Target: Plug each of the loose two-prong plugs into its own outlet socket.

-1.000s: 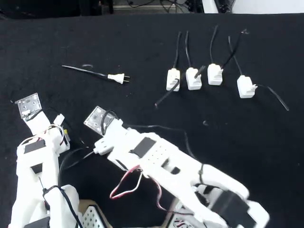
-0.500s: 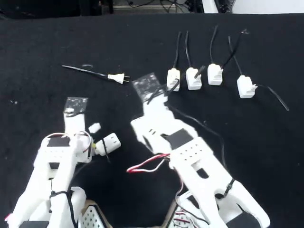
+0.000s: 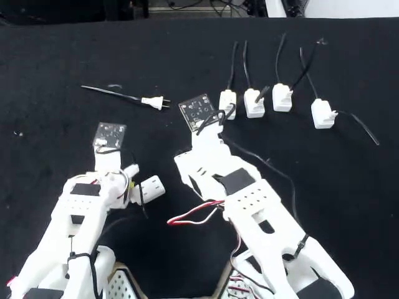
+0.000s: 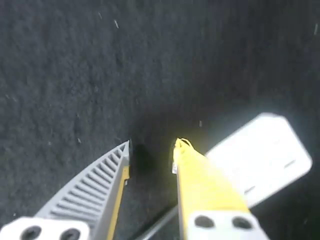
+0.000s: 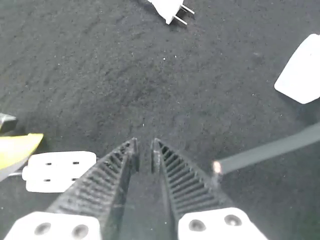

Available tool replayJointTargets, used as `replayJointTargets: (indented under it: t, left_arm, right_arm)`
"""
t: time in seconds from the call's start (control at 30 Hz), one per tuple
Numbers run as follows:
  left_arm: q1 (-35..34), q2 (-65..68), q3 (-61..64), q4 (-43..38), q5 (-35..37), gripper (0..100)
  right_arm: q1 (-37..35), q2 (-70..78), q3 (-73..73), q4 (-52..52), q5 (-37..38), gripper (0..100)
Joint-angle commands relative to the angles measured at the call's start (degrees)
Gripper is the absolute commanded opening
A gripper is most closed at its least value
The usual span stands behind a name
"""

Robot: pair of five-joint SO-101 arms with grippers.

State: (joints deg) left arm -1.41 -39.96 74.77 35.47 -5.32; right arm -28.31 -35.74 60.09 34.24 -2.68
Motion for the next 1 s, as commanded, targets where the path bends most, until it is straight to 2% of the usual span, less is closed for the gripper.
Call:
replayJointTargets:
  t: [0.0,0.07,0.2,0.4,0.57,0.67,0.87,0.97]
  left_arm:
    - [0.48,-0.70,-0.22,-2.73,3.34,15]
    - [-1.80,-1.23,-0.22,-2.64,3.43,15]
    - [-11.91,-1.23,-2.15,-2.73,3.78,15]
    - [-22.37,-0.62,-3.03,-2.73,9.67,15]
    - [-29.23,-0.62,-3.56,-2.99,10.20,15]
    - [-31.69,-0.53,-4.09,-2.99,10.29,15]
    - [-32.13,-0.53,-3.82,-2.99,11.78,15]
    - [-32.13,-0.53,-3.82,-2.90,11.78,15]
  right_arm:
    - [1.32,-2.07,-0.92,-1.32,-0.70,5.2]
    - [1.32,-2.07,-1.01,-1.32,-0.53,5.3]
    - [1.32,-1.98,-4.62,1.67,0.35,5.4]
    - [2.20,-1.98,-17.89,14.15,11.34,5.4]
    - [1.58,-1.45,-26.59,19.25,18.02,5.4]
    - [0.88,2.51,-30.29,19.34,19.08,6.3]
    - [0.88,15.16,-38.81,19.43,18.90,22.4]
    - [0.88,19.12,-38.73,20.31,18.73,23.1]
